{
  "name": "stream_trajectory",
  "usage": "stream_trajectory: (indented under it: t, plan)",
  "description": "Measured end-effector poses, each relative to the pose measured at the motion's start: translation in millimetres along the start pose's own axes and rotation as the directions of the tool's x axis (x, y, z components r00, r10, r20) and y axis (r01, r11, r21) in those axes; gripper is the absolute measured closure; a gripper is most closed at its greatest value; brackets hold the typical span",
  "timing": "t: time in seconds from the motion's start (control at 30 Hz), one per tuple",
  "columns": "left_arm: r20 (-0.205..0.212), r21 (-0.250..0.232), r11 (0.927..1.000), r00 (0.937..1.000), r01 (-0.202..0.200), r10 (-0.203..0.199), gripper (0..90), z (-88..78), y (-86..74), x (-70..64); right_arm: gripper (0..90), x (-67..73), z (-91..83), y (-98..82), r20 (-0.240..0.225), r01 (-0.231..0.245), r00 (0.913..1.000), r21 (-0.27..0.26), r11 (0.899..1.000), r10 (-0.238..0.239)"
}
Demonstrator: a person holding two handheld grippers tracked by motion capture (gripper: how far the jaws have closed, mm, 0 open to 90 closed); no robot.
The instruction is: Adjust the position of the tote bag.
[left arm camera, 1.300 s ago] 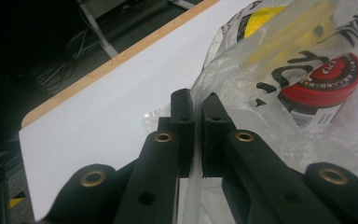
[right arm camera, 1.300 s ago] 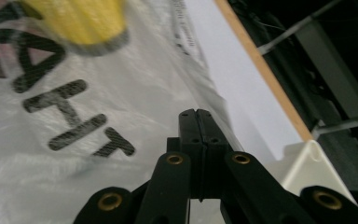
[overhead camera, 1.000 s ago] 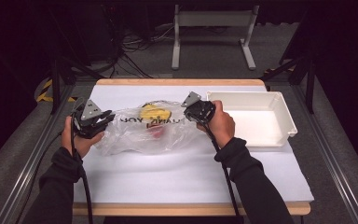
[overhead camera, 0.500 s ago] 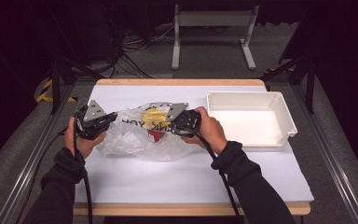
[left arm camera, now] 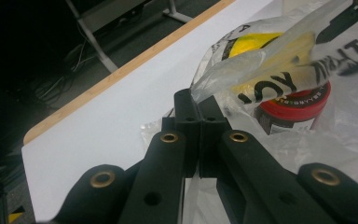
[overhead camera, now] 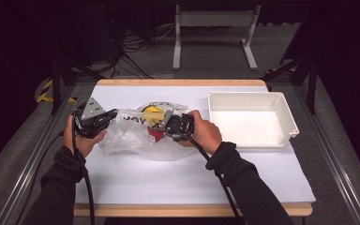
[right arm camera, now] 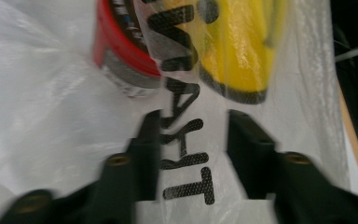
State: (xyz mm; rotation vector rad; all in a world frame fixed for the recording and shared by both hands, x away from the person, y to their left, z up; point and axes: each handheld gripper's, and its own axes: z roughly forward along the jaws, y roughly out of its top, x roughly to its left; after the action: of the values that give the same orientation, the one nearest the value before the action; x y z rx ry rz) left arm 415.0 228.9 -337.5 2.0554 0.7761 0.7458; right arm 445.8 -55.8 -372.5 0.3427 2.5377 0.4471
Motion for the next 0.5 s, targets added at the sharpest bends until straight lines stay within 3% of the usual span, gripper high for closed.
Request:
stream_trajectory:
  t: [0.07,0.13,0.23,0.27,0.3,0.5]
  plan:
    - [0.001,-0.003,0.9999,0.9999,-0.013,0.013,89.6,0.5,0.4,-1.5,77.8,-4.4,2.2,-2.6,0.055,-0.013,0.9984,-0.008,1.000,0.014]
    - [-0.009,-0.001,0.9998,0.9998,-0.019,0.019,89.3,2.8,1.2,-2.3,88.1,-8.6,2.5,-4.9,0.079,-0.033,0.9962,-0.023,0.999,0.035]
    - [-0.020,0.001,0.9997,0.9995,-0.026,0.026,89.2,6.0,3.7,-3.1,90.0,-16.8,1.2,-6.8,0.106,-0.063,0.9922,-0.035,0.997,0.066]
    - [-0.027,0.001,0.9996,0.9993,-0.027,0.027,89.2,7.0,4.7,-3.2,90.0,-23.1,-1.7,-7.3,0.129,-0.092,0.9867,-0.048,0.995,0.098]
    - [-0.041,0.014,0.9990,0.9982,-0.043,0.043,89.1,9.0,6.1,-3.0,90.0,-25.3,-3.1,-7.6,0.140,-0.094,0.9850,-0.052,0.994,0.101]
    - [-0.063,0.032,0.9982,0.9966,-0.050,0.052,88.6,11.1,12.1,7.2,90.0,-42.0,-14.2,-4.7,0.214,-0.109,0.9692,-0.074,0.991,0.122]
